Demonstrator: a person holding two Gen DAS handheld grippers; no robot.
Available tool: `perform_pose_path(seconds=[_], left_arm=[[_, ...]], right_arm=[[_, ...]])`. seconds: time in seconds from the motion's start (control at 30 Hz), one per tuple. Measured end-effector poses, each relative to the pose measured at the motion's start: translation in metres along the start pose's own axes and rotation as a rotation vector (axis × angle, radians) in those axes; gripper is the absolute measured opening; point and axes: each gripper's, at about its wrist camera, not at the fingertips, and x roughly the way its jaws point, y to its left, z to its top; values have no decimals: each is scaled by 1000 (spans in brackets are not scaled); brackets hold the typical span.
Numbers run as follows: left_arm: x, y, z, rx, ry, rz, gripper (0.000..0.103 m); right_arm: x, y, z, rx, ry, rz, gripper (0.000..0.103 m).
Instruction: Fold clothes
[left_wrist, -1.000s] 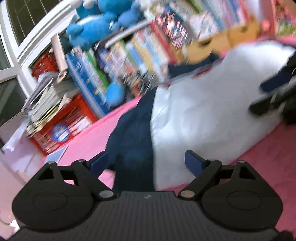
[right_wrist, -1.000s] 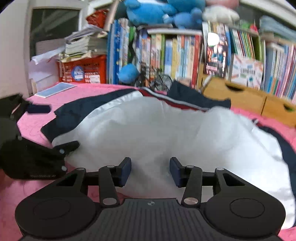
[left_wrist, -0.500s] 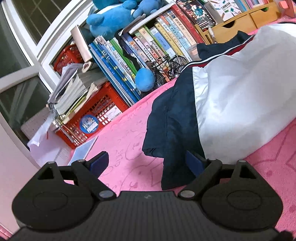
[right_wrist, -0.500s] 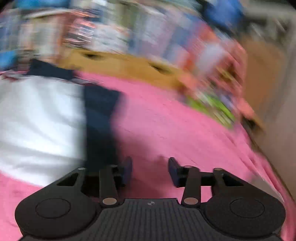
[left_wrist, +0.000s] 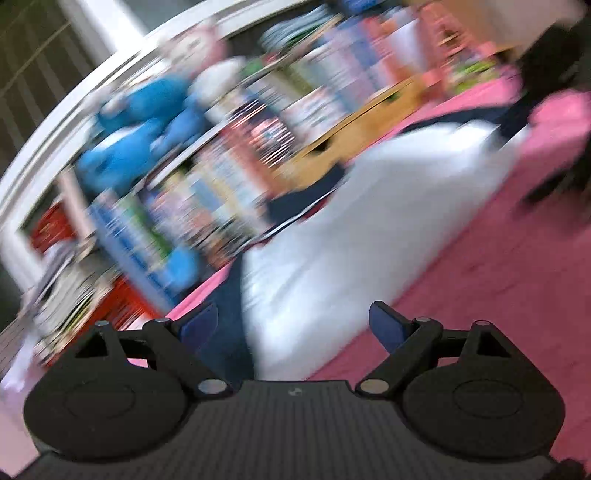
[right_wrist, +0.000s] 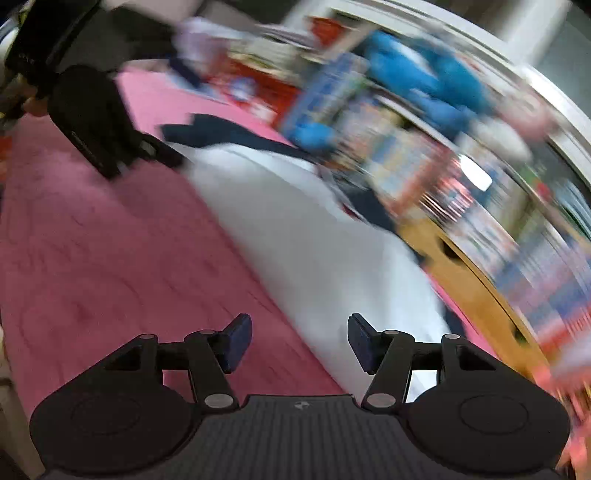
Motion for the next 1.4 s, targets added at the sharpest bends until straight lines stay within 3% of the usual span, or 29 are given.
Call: perform_pose_path(seconds=[0.1, 0.13, 0.17, 0.27, 0.37, 0.43, 0.53, 0.63, 0.77, 0.83, 0.9, 0.97, 1.0, 1.03, 1.2, 1.37, 1.4], left_arm=[[3, -21, 8, 93, -43, -45, 87], [6, -26, 9, 133, -56, -54, 85], [10, -31, 10, 172, -65, -62, 84], [25, -44, 11, 281, -77, -92, 83], [43, -54, 11, 367, -76, -112, 69], [54, -57, 14, 381, -65, -121, 45], [62, -45, 20, 342, -49, -163, 35], [65, -30, 24, 293, -42, -199, 34], [67, -13, 33, 204, -31, -214, 34], [64, -8, 36, 170, -29, -218, 35], [59, -6, 35, 189, -49, -217, 38], [50, -9, 31, 241, -84, -201, 52], [47, -13, 28, 283, -99, -209, 67], [45, -17, 25, 329, -114, -220, 71], [52, -47, 14, 565, -101, -241, 62], [75, -50, 28, 561, -48, -236, 46], [81, -49, 29, 551, -12, -245, 35]], right_arm=[[26, 7, 15, 14, -3, 14, 52], [35, 9, 20, 19, -4, 19, 43], [43, 10, 25, 30, -4, 24, 25], [47, -24, 33, 204, -25, 72, 25], [37, -45, 37, 294, -54, 67, 24], [24, -48, 36, 290, -91, 95, 24], [16, -37, 36, 96, -74, 93, 28], [17, -10, 30, -158, -12, 52, 42], [40, 21, 27, -321, 1, 34, 57], [54, 28, 31, -347, -23, -13, 56], [68, 26, 37, -328, -14, -43, 31], [72, 18, 39, -304, -28, -30, 28], [70, 16, 39, -306, -38, -32, 26], [67, 14, 40, -309, -48, -33, 26], [63, 4, 48, -355, -53, -15, 23], [68, -1, 55, -387, -34, 23, 23], [69, -1, 55, -389, -29, 31, 23]])
